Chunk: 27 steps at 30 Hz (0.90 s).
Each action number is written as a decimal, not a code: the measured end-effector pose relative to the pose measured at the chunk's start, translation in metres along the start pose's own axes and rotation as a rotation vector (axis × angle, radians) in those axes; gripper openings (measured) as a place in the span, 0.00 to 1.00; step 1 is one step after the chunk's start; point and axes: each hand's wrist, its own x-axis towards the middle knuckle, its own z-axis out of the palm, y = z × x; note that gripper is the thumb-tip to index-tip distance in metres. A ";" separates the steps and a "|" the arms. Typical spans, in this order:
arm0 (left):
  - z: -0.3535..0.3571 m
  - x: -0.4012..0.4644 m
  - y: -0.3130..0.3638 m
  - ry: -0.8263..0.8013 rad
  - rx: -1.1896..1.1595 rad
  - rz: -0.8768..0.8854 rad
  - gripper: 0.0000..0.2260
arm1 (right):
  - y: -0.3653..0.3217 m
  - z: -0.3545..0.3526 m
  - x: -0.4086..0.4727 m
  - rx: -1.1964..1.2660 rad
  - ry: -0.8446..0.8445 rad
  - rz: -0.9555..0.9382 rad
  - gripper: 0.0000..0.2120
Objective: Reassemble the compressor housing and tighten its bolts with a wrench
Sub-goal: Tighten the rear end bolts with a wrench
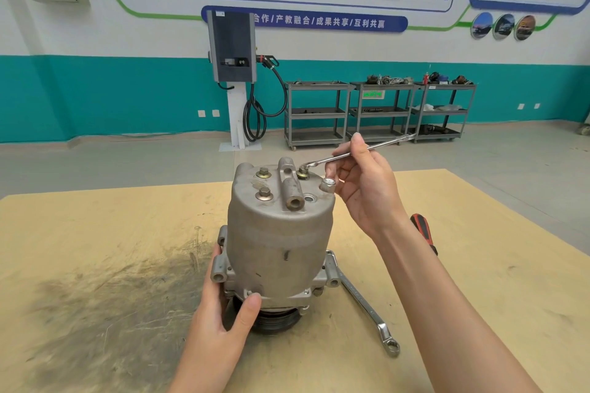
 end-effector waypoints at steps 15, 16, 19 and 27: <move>0.000 0.000 -0.001 -0.013 -0.017 0.003 0.45 | -0.011 0.001 -0.002 -0.246 -0.030 -0.156 0.16; 0.000 0.000 -0.001 -0.007 -0.009 0.014 0.45 | -0.013 0.002 -0.003 -0.271 -0.034 -0.183 0.16; 0.000 -0.001 0.000 0.000 -0.004 0.012 0.42 | -0.015 0.006 -0.006 -0.339 -0.041 -0.255 0.17; 0.001 -0.001 0.002 0.005 0.008 0.018 0.42 | -0.022 0.017 -0.015 -0.602 -0.008 -0.418 0.11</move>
